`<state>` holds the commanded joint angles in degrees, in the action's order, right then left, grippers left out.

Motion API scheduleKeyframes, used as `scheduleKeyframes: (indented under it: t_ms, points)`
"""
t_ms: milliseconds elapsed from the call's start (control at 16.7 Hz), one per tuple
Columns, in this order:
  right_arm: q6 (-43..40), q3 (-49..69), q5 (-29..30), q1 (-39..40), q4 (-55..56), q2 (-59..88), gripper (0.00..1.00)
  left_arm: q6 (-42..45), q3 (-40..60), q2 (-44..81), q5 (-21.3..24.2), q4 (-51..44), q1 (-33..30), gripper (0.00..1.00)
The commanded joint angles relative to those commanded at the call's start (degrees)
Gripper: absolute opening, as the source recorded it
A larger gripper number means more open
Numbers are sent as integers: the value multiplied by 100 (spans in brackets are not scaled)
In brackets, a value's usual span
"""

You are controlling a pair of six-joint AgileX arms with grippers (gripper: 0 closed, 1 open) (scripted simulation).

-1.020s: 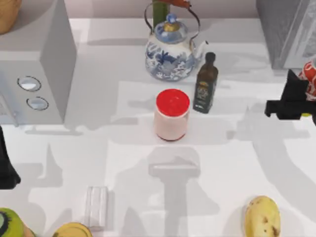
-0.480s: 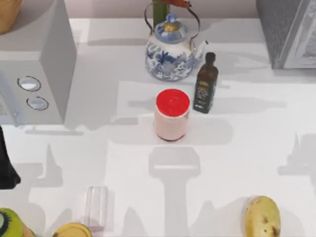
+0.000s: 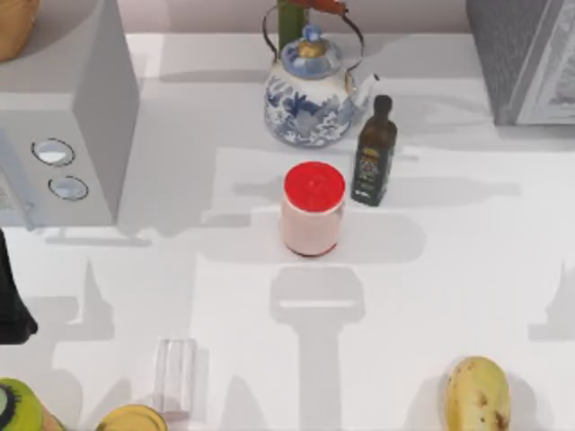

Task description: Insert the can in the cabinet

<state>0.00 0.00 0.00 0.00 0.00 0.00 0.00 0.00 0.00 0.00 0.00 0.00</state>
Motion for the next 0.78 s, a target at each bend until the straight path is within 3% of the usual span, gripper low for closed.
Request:
scheduleKeyframes:
  t_ms: [420, 780]
  points:
    - [26, 388, 84, 77, -134, 386, 0, 0, 0, 0, 0, 0, 0, 100]
    - [47, 2747, 381, 383, -824, 2405, 0, 0, 0, 0, 0, 0, 0, 100]
